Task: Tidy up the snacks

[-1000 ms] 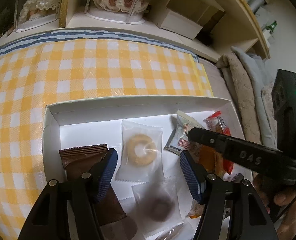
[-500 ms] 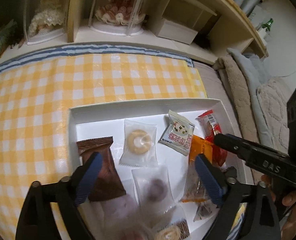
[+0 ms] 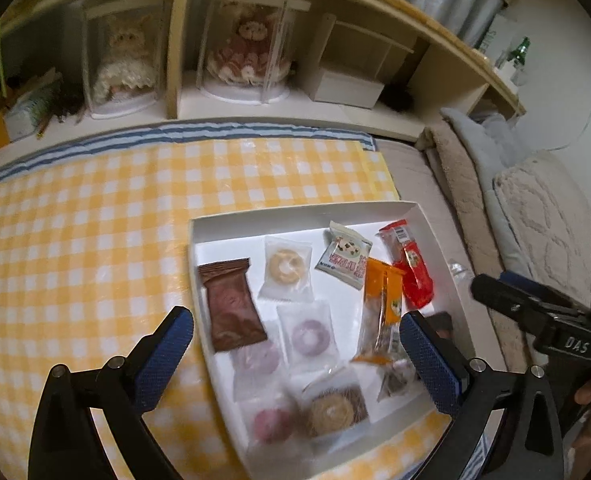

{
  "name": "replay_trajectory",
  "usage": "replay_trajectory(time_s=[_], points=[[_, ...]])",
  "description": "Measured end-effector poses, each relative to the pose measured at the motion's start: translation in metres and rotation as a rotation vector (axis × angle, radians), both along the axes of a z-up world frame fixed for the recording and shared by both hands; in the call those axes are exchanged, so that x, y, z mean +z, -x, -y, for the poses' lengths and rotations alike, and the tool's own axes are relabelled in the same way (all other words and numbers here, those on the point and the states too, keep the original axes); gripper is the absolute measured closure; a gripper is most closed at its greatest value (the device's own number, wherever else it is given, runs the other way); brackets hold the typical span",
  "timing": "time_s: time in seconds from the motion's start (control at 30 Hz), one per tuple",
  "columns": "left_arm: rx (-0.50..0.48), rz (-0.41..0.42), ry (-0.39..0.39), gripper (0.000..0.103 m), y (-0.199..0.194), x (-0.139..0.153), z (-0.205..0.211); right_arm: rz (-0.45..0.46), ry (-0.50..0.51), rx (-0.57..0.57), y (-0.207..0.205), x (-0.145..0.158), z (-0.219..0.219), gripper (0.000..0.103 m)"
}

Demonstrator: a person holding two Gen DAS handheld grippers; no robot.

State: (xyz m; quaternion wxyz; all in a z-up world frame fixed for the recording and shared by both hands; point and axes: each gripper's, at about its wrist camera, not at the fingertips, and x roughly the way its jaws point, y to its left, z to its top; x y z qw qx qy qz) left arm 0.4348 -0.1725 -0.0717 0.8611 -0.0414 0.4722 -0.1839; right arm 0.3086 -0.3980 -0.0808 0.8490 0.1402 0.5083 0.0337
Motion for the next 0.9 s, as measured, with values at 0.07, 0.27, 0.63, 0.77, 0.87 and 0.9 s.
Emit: replay_trajectory(time_s=[0.07, 0.27, 0.63, 0.77, 0.87, 0.9], points=[[0.004, 0.013, 0.003, 0.000, 0.013, 0.010, -0.008, 0.014, 0.006, 0.005, 0.011, 0.009, -0.001, 0.000], [0.021, 0.071, 0.010, 0.000, 0.060, 0.041, -0.036, 0.064, 0.043, 0.019, 0.045, 0.034, -0.009, 0.000], [0.012, 0.252, -0.061, 0.000, 0.182, 0.088, -0.063, 0.202, 0.102, 0.053, 0.123, 0.083, -0.034, 0.000], [0.019, 0.304, -0.079, 0.000, 0.227, 0.092, -0.072, 0.236, 0.122, 0.054, 0.151, 0.090, -0.044, 0.000], [0.025, 0.336, -0.079, 0.000, 0.258, 0.091, -0.080, 0.273, 0.136, 0.059, 0.174, 0.094, -0.051, 0.000], [0.030, 0.340, -0.079, 0.000, 0.267, 0.090, -0.082, 0.285, 0.141, 0.058, 0.181, 0.095, -0.053, 0.000]])
